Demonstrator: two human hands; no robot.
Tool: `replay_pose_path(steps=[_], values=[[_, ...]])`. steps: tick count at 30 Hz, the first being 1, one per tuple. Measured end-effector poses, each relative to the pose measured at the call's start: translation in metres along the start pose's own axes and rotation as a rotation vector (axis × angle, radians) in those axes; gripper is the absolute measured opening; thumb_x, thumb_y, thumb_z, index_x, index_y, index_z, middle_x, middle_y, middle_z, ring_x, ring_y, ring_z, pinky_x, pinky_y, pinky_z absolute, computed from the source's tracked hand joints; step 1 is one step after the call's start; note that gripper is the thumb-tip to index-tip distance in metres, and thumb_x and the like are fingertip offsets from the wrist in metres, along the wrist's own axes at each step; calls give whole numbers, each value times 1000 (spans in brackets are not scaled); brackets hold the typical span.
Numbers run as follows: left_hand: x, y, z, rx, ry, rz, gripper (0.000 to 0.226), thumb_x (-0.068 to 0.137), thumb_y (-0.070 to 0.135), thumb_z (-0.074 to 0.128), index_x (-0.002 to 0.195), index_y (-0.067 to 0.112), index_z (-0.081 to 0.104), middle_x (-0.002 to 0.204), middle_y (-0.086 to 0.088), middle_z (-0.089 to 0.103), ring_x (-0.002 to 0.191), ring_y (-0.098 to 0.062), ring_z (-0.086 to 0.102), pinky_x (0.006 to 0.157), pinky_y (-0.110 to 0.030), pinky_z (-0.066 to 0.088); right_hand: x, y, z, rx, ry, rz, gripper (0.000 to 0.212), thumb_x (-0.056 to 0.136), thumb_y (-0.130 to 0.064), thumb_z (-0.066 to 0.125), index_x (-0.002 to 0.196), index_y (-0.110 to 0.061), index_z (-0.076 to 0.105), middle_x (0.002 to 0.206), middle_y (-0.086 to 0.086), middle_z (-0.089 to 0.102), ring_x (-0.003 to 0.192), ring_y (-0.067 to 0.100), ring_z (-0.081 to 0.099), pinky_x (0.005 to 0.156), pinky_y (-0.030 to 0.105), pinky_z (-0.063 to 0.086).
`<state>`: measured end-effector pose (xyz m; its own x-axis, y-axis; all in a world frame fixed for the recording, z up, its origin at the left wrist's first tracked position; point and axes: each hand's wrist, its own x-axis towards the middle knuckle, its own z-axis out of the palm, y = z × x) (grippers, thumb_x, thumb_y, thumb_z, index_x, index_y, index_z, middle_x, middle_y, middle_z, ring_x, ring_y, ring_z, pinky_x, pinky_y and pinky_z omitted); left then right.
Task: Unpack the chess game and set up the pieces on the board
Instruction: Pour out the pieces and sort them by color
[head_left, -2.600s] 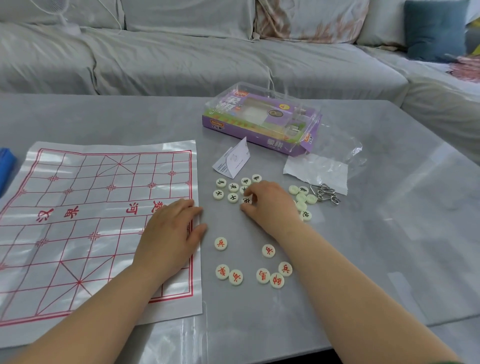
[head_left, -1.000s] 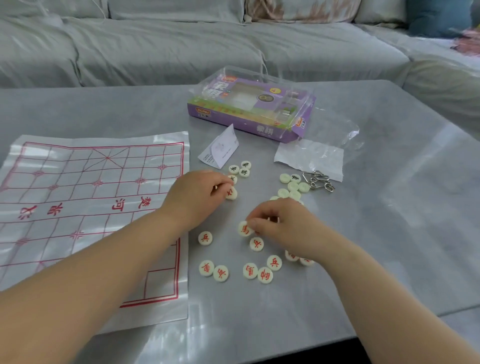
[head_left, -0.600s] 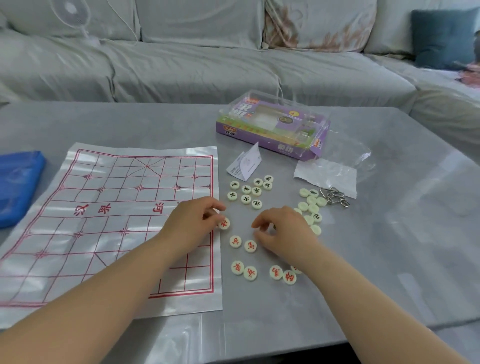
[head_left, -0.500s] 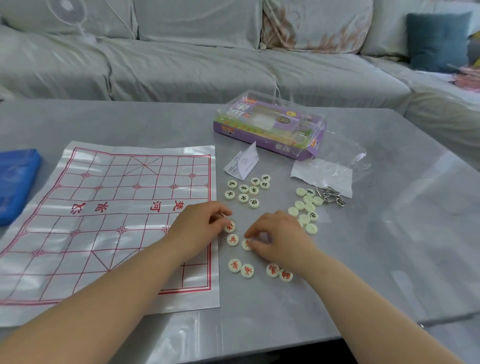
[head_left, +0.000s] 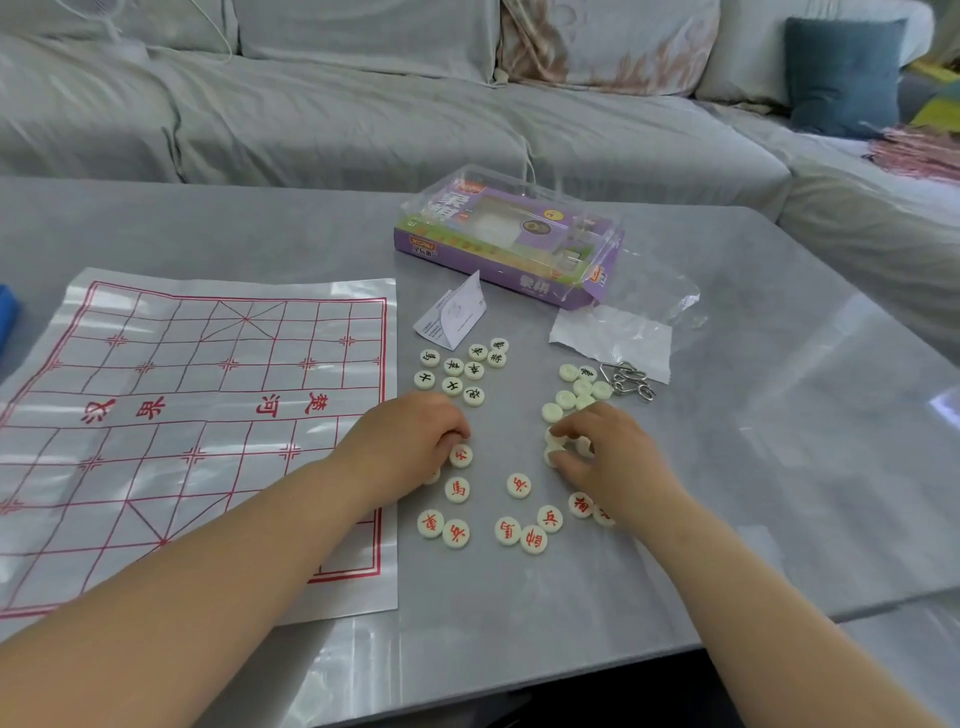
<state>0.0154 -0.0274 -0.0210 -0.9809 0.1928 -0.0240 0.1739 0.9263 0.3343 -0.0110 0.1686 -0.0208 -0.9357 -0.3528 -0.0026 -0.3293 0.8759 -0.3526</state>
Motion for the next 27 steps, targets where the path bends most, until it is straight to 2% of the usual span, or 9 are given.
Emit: replay_pose_path(steps=[4, 11, 15, 16, 19, 21, 23, 25, 27], values=[[3, -2, 5, -18, 33, 10, 27, 95, 20, 40, 114, 20, 59, 118, 6, 54, 108, -11, 47, 83, -21, 37, -2, -1, 2, -1, 45, -41, 27, 88, -30, 54, 113, -19, 58, 119, -3, 51, 114, 14, 43, 75, 15, 25], [5, -1, 4, -104, 107, -32, 24, 93, 22, 44, 110, 19, 61, 109, 5, 58, 88, -6, 42, 73, -19, 33, -1, -3, 4, -99, 25, -85, 29, 90, -31, 50, 115, -16, 53, 115, 0, 55, 110, 18, 45, 82, 23, 32], [-4, -4, 1, -71, 180, -30, 25, 93, 20, 44, 110, 16, 63, 112, 3, 60, 101, -13, 50, 76, -18, 30, 3, -5, 5, -162, 23, -186, 31, 90, -26, 50, 120, -18, 52, 120, 0, 51, 111, 19, 47, 85, 23, 34], [-7, -6, 0, -65, 204, -31, 27, 94, 21, 43, 110, 14, 63, 113, 1, 61, 105, -16, 51, 78, -19, 30, 4, -7, 6, -225, 34, -220, 28, 87, -25, 56, 114, -18, 59, 114, 1, 56, 105, 18, 52, 82, 22, 38], [-15, -16, 6, -71, 207, -68, 31, 95, 22, 40, 114, 12, 62, 121, -2, 59, 113, -19, 50, 88, -23, 33, 9, -9, 8, -310, 101, -299, 24, 46, -26, 86, 62, -20, 68, 63, -4, 63, 53, 14, 60, 46, 12, 41], [-19, -20, 12, -80, 201, -88, 32, 93, 20, 39, 113, 11, 63, 122, -2, 58, 115, -21, 51, 91, -24, 33, 12, -13, 7, -351, 137, -280, 13, 50, -31, 74, 49, -23, 64, 50, -6, 57, 43, 12, 56, 42, 10, 38], [-22, -21, 16, -99, 211, -80, 40, 85, 24, 36, 104, 8, 68, 115, -6, 63, 107, -26, 57, 88, -27, 35, 12, -16, 4, -389, 134, -243, 18, 63, -30, 56, 53, -21, 67, 54, -5, 60, 52, 13, 59, 49, 13, 41], [-22, -23, 17, -103, 222, -77, 43, 82, 27, 34, 99, 8, 70, 109, -8, 66, 102, -27, 60, 85, -29, 36, 15, -17, 0, -312, 78, -186, 22, 83, -22, 51, 84, -12, 71, 84, 2, 66, 85, 21, 61, 71, 23, 44], [-23, -22, 16, -111, 221, -90, 44, 82, 27, 34, 100, 9, 69, 111, -6, 65, 104, -26, 59, 86, -27, 36, 20, -12, -2, -177, 16, -151, 27, 94, -25, 42, 109, -16, 63, 111, 1, 59, 109, 19, 47, 85, 26, 35]])
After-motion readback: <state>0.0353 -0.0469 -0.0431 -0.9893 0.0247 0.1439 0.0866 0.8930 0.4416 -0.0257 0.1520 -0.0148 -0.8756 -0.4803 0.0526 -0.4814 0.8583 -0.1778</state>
